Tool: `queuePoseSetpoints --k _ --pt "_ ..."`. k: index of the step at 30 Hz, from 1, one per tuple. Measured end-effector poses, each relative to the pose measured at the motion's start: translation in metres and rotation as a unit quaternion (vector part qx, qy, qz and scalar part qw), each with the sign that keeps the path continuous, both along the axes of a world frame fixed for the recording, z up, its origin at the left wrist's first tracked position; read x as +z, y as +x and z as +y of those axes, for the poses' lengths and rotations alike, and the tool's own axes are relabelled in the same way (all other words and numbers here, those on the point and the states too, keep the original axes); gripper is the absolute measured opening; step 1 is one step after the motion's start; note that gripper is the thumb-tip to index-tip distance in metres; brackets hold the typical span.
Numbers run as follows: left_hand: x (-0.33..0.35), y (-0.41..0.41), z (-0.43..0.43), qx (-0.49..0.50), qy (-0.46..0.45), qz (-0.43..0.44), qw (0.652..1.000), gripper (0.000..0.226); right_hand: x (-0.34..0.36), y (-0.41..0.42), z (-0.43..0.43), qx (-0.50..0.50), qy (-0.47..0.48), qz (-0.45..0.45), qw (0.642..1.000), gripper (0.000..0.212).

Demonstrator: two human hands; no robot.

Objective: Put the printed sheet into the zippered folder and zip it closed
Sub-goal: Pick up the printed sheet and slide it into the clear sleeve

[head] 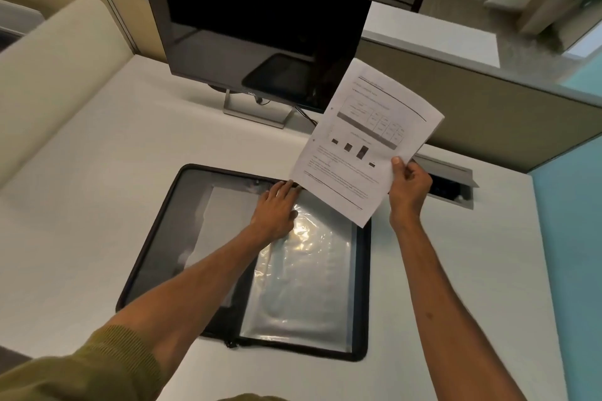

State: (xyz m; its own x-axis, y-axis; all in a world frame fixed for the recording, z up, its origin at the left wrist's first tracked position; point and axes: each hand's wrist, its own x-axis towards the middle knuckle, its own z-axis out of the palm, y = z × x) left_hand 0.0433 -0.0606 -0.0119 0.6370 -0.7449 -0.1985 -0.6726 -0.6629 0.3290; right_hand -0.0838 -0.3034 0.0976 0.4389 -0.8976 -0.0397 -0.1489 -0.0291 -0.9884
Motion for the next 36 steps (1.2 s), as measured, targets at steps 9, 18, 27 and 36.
queuePoseSetpoints --k 9,18,27,36 --pt "0.002 -0.009 0.008 -0.047 0.014 -0.02 0.999 0.072 -0.016 -0.001 0.008 0.004 0.026 -0.007 1.0 0.027" --pt "0.008 -0.009 0.007 -0.104 0.021 -0.038 0.994 0.08 -0.003 -0.01 0.004 -0.06 -0.019 -0.021 0.998 0.02" --pt "0.014 -0.001 -0.001 -0.1 -0.038 -0.066 0.992 0.043 0.0 0.005 0.004 -0.069 -0.043 -0.035 0.996 0.021" --pt "0.024 0.003 -0.01 -0.117 -0.089 -0.051 0.988 0.033 0.001 0.044 0.017 -0.023 -0.031 -0.06 0.997 0.026"
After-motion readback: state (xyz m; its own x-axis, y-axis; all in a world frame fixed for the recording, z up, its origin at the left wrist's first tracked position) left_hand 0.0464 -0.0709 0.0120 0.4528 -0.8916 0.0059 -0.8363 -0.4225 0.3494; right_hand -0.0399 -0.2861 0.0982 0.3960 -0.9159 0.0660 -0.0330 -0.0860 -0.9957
